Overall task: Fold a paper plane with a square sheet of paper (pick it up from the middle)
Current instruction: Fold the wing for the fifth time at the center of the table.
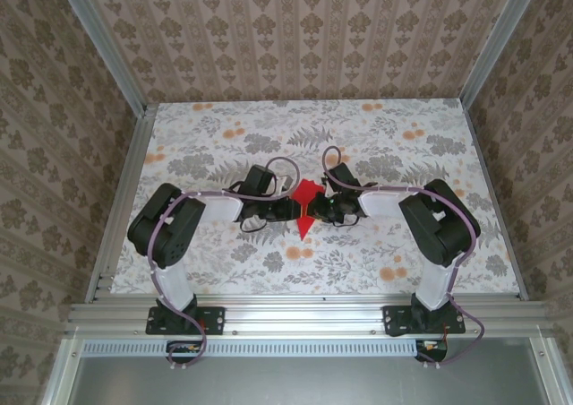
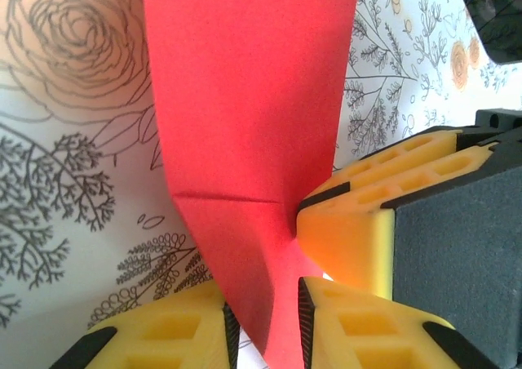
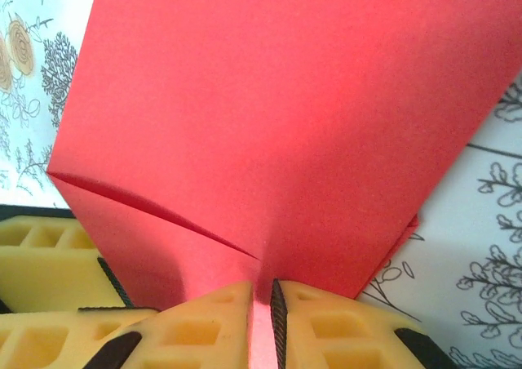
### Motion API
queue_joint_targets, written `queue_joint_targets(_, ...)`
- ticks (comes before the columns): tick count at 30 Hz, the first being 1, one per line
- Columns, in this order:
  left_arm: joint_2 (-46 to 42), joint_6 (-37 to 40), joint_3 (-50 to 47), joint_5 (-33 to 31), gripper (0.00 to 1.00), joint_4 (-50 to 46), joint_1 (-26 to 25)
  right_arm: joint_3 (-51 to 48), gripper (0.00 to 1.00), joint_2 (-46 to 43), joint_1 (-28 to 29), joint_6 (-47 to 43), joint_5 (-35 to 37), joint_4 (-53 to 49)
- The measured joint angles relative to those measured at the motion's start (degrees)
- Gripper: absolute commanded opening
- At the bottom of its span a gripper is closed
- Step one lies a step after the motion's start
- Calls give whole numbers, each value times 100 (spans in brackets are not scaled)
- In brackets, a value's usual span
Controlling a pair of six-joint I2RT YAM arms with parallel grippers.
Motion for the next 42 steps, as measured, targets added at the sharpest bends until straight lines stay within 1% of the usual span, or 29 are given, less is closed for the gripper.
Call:
queue_joint_targets(3,-2,-219,-98,-7,23,184,-48,-101,17,-33,0,214,13,157)
queue_joint_targets(7,-4,-380,-160,-22,23,358,-101,-199,17,-72,0,535,66,304)
queue_joint_targets(17,-140,-560,-400,-131,22,564,-184,-601,18,-273,17,1567,407,804)
queue_joint_targets(22,-140,-575,-426,-144,18,627,-212,-667,18,-302,66,1965,562,942)
queue_joint_targets(27,-140,-557,-426,-227,11,621,-212,-695,20,-328,79,2157,634,988)
queue_joint_targets(30,-140,-428,-426,-297,7,581,-219,-719,26,-400,76,2197,660,968)
queue_joint_targets(33,-149,-109,-424,-439,5,490,-273,-761,31,-579,63,2135,671,916)
queue_joint_targets(38,-225,686,-413,-769,3,210,-424,-778,37,-1054,-2,1980,671,796)
queue_joint_targets(42,-271,1226,-387,-1003,3,133,-509,-776,41,-1154,-39,1934,662,750)
